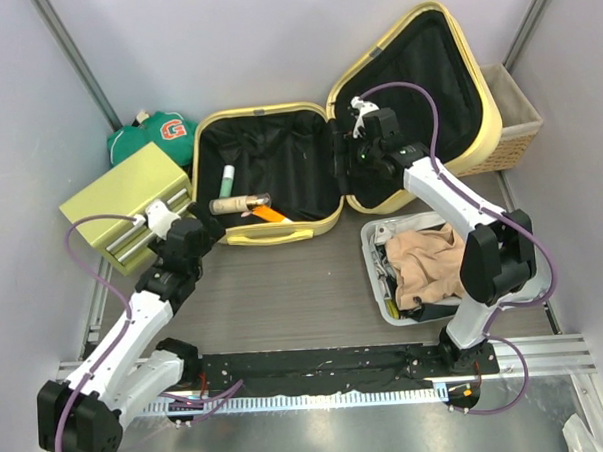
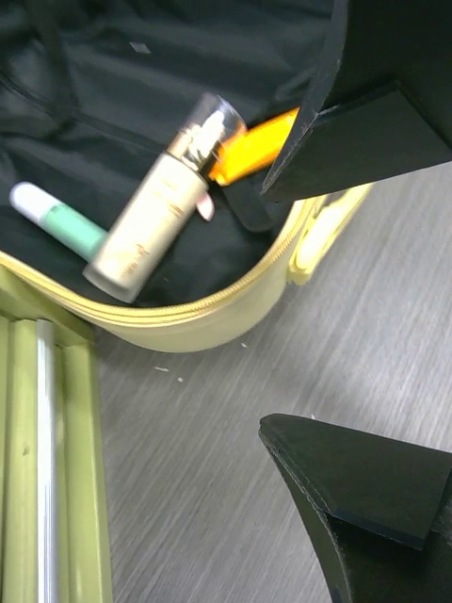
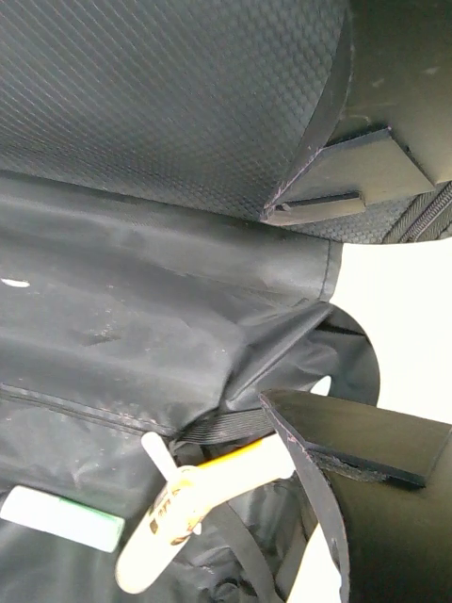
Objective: Open, take out, and arrange the luggage
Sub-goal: Adjust the luggage at the center of the board.
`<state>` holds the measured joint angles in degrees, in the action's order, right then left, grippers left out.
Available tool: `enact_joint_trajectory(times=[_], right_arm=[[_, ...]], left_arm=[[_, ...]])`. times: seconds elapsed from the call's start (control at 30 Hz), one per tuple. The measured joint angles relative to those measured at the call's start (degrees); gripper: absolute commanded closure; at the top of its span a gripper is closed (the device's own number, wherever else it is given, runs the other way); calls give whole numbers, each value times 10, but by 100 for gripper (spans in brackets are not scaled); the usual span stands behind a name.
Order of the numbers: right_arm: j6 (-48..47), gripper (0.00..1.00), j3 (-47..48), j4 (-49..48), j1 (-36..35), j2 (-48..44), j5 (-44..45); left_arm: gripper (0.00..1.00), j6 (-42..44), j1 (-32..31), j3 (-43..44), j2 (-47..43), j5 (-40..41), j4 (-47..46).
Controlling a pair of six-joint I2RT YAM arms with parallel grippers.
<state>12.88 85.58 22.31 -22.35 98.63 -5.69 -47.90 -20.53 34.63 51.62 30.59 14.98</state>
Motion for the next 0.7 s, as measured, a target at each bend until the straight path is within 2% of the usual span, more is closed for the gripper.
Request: enact_joint_trajectory(times=[0.17, 0.37, 0.5, 0.63, 0.7], right_arm=[[10, 22, -17, -9, 0, 0, -11], [25, 23, -32, -24, 0, -6, -42], [37, 23, -45, -39, 0, -24, -68], [44, 23, -58, -56, 0, -43, -83], [47, 23, -63, -62, 0, -49, -89]], left_arm=[[0, -19, 15, -11, -52, 19, -12], [0, -21, 106, -17, -69, 10, -15], [7, -14, 177, -35, -59, -22, -26], [14, -19, 199, -70, -43, -42, -68], [24, -38, 199, -107, -45, -50, -109]])
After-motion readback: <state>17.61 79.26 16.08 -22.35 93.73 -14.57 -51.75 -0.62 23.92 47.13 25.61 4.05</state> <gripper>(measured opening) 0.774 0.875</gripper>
